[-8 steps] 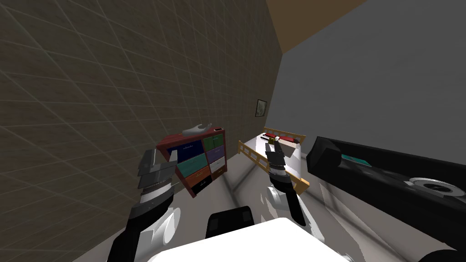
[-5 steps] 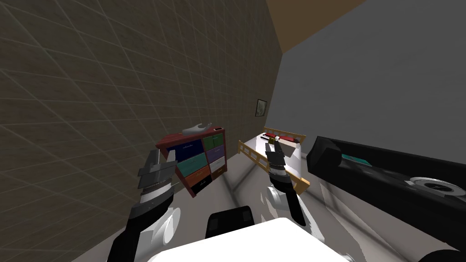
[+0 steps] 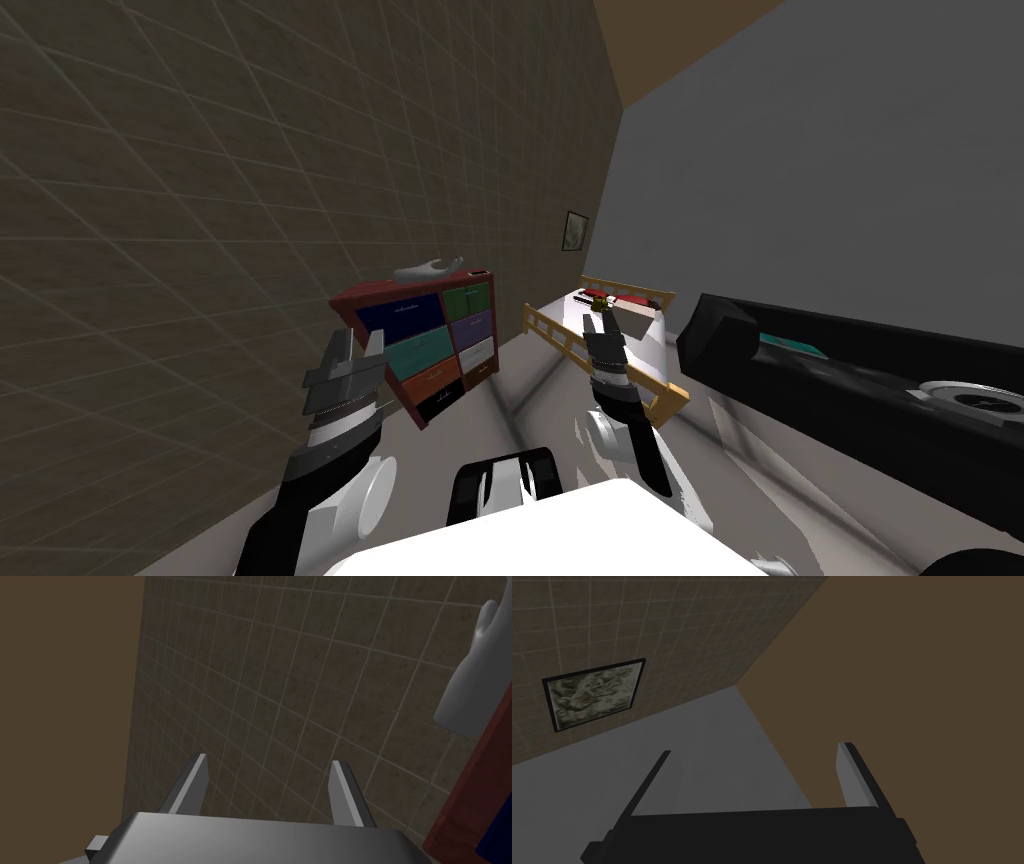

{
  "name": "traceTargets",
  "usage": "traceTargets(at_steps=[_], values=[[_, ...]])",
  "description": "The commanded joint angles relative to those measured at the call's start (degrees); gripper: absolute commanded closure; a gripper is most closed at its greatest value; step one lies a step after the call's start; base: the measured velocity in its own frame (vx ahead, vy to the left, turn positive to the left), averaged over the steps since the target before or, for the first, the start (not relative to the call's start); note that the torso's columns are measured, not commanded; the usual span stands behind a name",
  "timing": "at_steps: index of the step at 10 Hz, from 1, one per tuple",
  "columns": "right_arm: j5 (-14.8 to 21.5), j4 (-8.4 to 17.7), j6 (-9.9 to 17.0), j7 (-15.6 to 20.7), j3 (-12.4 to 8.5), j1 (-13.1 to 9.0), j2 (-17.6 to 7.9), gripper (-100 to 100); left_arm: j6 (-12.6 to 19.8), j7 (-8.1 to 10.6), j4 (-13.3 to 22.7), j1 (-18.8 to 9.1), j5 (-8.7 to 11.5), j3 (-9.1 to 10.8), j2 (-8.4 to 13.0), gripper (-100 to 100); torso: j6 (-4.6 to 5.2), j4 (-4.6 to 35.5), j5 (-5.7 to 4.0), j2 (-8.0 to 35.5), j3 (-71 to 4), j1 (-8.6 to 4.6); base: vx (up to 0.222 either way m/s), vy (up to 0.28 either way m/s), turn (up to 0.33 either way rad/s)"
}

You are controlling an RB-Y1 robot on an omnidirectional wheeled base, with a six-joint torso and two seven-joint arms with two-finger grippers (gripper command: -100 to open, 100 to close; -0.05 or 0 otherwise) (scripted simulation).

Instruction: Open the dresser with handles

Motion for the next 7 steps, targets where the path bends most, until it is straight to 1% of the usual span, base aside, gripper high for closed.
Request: traceTargets(at_steps=[1,2,3,4,7], values=[[0.0,0.0,0.0,0.0,0.0,0.0,0.0,0,0.0,0.0,0.0,0.0,0.0,0.0,0.0,0,0.0,4.2,0.0,4.2,-8.5,0.0,0.0,0.0,0.0],[0.0,0.0,0.0,0.0,0.0,0.0,0.0,0,0.0,-0.02,0.5,-0.1,0.0,0.08,2.3,-100,0.0,8.5,0.0,8.5,-16.9,0.0,0.023,-0.007,0.005],[0.0,0.0,0.0,0.0,0.0,0.0,0.0,0,0.0,-0.04,1.1,-0.3,0.0,0.16,3.8,-100,0.0,10.3,0.0,10.3,-20.9,0.0,0.034,-0.014,0.01],[0.0,0.0,0.0,0.0,0.0,0.0,0.0,0,0.0,-0.07,1.8,-0.5,0.0,0.26,5.3,-100,0.0,10.9,0.0,10.8,-22.0,-0.02,0.049,-0.018,0.01],[0.0,0.0,0.0,0.0,0.0,0.0,0.0,0,0.1,-0.17,5.0,-1.3,-0.1,0.69,8.5,-100,0.0,11.1,-0.01,11.1,-22.3,-0.04,0.069,-0.036,0.015]])
